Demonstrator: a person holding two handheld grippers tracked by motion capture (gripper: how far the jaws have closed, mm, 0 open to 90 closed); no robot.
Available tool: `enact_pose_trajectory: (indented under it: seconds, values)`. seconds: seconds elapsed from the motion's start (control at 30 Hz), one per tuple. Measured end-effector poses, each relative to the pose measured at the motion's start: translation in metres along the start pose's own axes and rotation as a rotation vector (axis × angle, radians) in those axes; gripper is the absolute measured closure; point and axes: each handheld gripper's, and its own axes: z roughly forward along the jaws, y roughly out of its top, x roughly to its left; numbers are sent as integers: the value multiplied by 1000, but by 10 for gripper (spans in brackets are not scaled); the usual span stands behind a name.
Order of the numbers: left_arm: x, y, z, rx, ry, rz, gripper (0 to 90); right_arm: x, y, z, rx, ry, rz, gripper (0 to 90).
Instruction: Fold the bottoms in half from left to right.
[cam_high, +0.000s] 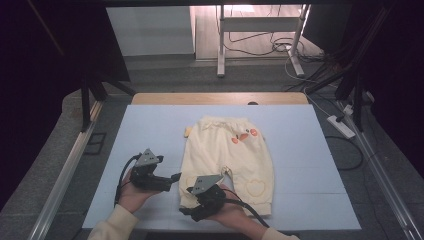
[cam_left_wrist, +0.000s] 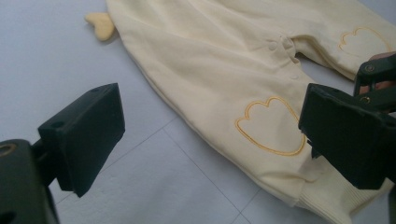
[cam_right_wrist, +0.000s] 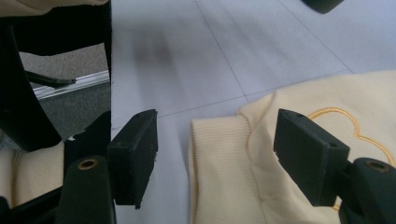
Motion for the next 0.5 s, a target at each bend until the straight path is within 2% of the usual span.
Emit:
enact_pose_trajectory:
  seconds: [0.13,0.3,0.5]
  values:
    - [0,0,1,2,1,2,73,1,0,6,22,-5,0,328]
    - [0,0,1,3,4,6,73,0,0,13,65,-39,-6,358]
    - [0,0,1,3,4,7,74,-3,-2,16,88,-80,10,482]
